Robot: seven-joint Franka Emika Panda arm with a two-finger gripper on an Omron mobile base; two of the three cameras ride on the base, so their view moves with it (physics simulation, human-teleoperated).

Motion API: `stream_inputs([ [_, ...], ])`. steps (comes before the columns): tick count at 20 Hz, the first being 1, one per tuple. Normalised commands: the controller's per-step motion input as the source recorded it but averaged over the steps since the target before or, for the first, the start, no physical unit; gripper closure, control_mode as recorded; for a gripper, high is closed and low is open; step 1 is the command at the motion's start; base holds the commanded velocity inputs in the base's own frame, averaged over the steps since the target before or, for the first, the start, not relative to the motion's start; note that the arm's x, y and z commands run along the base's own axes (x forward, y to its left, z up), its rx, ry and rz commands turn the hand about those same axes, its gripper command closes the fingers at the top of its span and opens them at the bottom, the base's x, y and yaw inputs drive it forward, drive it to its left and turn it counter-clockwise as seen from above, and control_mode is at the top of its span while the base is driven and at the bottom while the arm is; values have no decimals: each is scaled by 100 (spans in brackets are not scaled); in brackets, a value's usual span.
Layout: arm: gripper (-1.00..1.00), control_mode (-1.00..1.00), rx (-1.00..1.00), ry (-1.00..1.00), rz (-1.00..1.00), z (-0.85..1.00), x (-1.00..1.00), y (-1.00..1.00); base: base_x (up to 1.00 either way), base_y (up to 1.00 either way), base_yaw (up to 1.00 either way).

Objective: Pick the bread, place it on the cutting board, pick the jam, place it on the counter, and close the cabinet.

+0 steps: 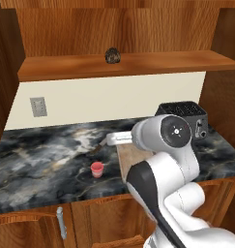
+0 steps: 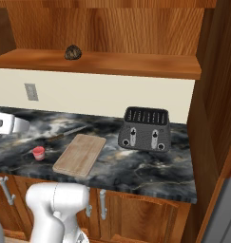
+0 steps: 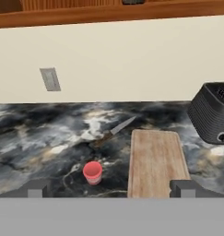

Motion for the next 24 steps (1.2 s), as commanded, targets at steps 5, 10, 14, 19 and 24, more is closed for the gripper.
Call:
stream_inputs([
  [5, -100, -100, 0, 3, 0, 33, -9, -6, 0, 0, 0],
  [10, -100, -100, 0, 1, 0, 37, -9, -8, 0, 0, 0],
  [14, -100, -100, 0, 0, 0, 34, -7, -5, 0, 0, 0],
  [19, -100, -100, 0, 0, 0, 33, -1, -1, 0, 0, 0],
  [24, -100, -100, 0, 0, 0, 31, -3, -1, 0, 0, 0],
])
